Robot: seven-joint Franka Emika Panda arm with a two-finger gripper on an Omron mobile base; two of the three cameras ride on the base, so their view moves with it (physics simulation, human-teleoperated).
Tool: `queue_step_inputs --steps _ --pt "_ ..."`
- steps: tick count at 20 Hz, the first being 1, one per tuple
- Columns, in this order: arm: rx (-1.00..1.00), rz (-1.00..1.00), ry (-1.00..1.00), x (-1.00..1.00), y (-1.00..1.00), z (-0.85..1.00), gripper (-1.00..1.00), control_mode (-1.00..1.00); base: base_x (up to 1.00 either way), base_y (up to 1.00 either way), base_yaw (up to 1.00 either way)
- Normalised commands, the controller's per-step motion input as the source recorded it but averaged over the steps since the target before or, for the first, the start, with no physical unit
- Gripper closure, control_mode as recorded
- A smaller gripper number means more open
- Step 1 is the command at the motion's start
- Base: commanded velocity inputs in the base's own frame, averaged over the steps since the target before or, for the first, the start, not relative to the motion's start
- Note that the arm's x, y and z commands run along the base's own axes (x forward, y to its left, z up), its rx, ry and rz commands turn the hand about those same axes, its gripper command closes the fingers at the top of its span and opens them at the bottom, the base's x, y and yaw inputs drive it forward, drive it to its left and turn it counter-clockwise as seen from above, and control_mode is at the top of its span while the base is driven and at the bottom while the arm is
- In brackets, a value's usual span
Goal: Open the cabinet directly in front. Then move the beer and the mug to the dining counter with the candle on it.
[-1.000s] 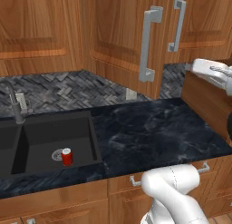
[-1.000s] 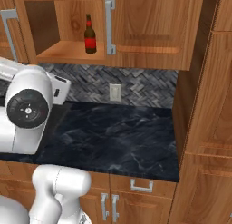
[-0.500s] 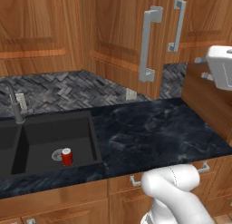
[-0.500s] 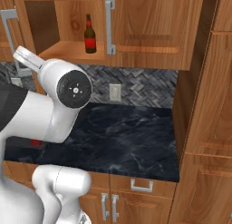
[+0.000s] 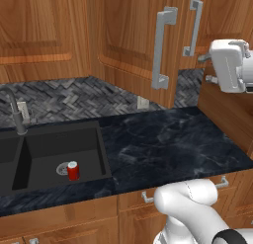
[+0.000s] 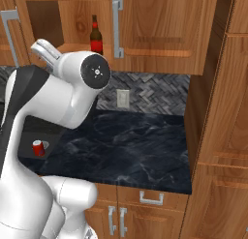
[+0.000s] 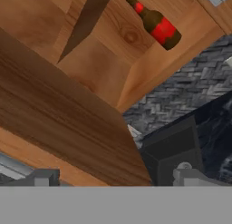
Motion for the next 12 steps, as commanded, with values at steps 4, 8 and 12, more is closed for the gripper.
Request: queue_step_inputs --steps 4,8,12 --pt "0.1 0.0 0.1 0.63 0.08 -0.15 -1.0 -1.0 0.0 0.0 0.0" --pt "0.11 0.01 0.08 0.46 0.08 -0.18 -1.0 -1.0 0.0 0.0 0.0" --pt "0.11 0.11 0.04 0.11 0.4 -0.24 -1.0 -1.0 0.0 0.0 0.0"
